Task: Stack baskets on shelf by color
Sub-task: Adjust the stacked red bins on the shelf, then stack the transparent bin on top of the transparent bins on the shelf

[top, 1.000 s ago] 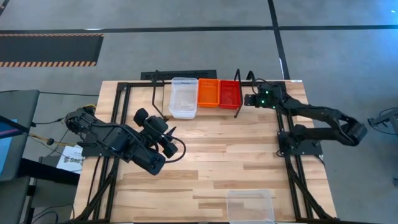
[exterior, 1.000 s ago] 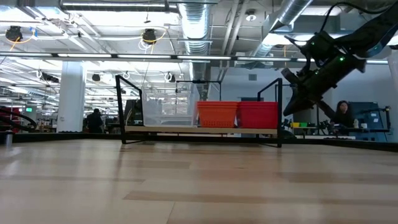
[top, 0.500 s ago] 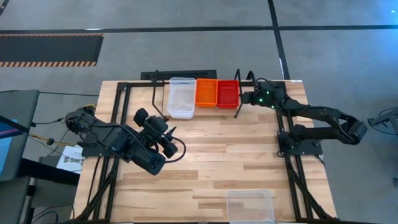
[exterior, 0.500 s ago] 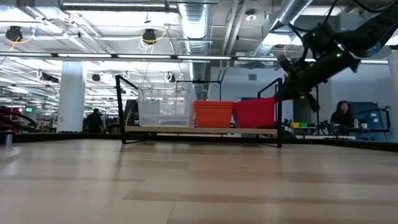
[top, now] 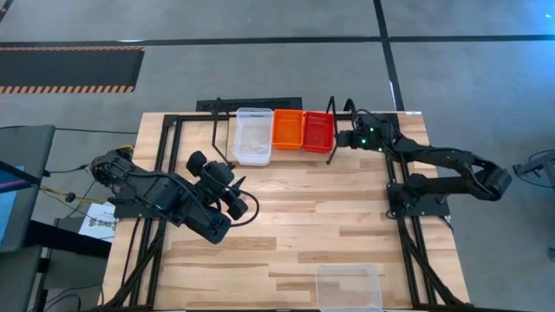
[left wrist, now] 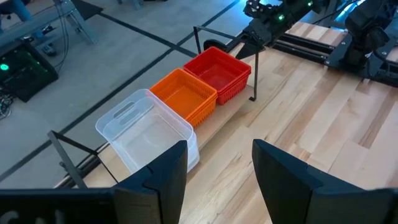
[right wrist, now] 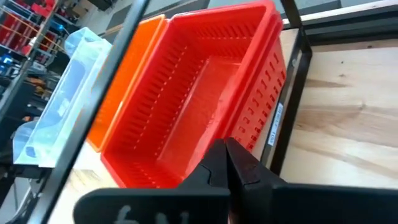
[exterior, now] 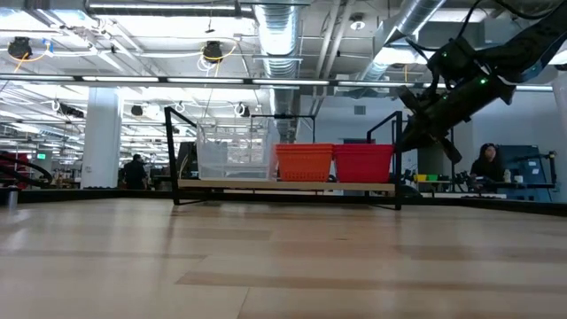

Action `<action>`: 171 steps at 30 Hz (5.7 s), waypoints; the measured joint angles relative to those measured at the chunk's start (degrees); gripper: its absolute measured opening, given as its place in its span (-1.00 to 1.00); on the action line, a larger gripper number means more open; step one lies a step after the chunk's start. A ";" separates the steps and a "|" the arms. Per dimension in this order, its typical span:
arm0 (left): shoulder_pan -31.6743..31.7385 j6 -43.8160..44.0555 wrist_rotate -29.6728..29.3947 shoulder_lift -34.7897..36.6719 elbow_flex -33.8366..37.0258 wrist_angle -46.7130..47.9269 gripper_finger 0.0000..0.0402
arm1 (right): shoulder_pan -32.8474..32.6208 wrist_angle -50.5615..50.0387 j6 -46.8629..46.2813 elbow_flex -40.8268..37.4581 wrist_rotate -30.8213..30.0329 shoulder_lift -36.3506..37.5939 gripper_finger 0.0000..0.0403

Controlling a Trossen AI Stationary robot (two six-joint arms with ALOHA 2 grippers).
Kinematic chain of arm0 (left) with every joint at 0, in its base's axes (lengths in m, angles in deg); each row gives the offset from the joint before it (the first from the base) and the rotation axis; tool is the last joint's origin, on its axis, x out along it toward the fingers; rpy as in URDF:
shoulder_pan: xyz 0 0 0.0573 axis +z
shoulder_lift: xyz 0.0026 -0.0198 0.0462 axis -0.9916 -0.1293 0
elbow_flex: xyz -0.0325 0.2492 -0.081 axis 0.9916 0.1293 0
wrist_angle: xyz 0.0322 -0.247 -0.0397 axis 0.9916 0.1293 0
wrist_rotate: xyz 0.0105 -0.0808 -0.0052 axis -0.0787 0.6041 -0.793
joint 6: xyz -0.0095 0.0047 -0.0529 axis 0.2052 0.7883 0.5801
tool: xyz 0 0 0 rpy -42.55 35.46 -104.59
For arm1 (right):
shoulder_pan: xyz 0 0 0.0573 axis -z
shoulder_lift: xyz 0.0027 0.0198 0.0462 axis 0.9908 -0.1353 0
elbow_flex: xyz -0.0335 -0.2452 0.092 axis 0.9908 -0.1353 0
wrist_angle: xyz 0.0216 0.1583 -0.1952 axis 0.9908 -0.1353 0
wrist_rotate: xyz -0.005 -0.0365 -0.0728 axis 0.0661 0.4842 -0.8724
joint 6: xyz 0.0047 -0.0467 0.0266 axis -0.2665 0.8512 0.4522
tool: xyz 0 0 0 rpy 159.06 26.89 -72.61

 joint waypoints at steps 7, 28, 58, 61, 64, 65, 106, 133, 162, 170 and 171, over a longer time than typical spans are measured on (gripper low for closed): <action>0.00 0.14 0.00 0.00 0.00 0.00 -0.16 | -0.19 2.57 0.09 0.00 0.00 -0.01 -1.00; -0.01 0.36 0.02 0.00 0.00 -0.02 -0.16 | 0.47 3.52 5.98 0.00 0.39 0.02 -1.00; 0.00 1.25 2.91 -0.02 0.00 0.00 -0.16 | -14.33 -24.31 2.55 0.11 19.29 33.30 -1.00; -0.02 1.25 2.89 -0.02 0.00 0.00 -0.16 | -21.35 -25.19 -0.84 1.45 15.95 36.25 -1.00; -0.01 1.55 2.82 -0.12 0.00 0.00 -0.16 | -28.84 -27.99 -1.88 3.89 10.50 37.08 -1.00; -0.01 1.66 2.68 -0.19 0.00 0.00 -0.16 | -31.36 -29.27 -1.90 4.95 8.30 36.99 -1.00; -0.02 -1.60 2.91 -0.50 0.02 0.00 -0.16 | -98.69 -79.62 -71.10 44.72 -12.61 -18.02 -0.89; -0.02 -4.84 2.89 -0.48 0.02 0.00 -0.16 | -100.46 -68.67 -81.37 47.19 -2.62 -33.94 0.10; -0.01 -4.84 3.23 -0.46 0.02 0.00 -0.16 | -78.19 -78.34 -36.07 47.58 -9.63 -33.93 -0.98; 0.00 -4.73 6.54 -0.44 0.02 0.00 -0.16 | -61.74 -76.82 0.51 55.53 -18.90 -33.62 -0.99; 0.00 -4.55 6.64 -0.44 0.02 0.00 -0.16 | -59.97 -75.97 4.50 56.52 -19.24 -33.68 -0.99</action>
